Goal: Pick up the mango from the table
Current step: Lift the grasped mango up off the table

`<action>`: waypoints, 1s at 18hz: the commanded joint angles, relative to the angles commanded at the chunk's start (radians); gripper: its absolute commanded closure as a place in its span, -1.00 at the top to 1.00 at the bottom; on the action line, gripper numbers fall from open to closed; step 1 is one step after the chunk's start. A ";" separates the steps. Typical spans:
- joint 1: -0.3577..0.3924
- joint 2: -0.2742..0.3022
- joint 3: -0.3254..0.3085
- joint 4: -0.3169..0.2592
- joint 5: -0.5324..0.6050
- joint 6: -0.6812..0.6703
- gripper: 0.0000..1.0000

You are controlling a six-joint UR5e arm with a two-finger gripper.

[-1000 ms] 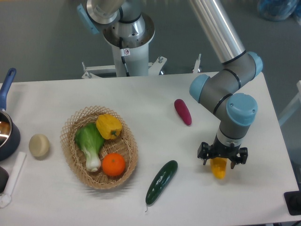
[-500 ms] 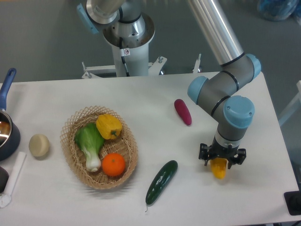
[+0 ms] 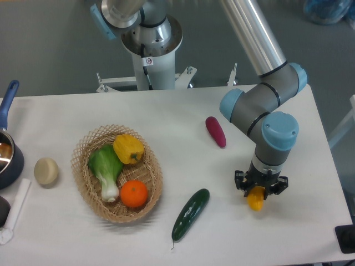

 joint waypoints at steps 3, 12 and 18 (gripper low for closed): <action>-0.038 0.060 0.055 -0.003 -0.029 -0.011 -0.29; -0.038 0.250 0.081 -0.023 -0.117 -0.008 -0.27; 0.040 0.351 0.037 -0.136 -0.130 0.144 -0.28</action>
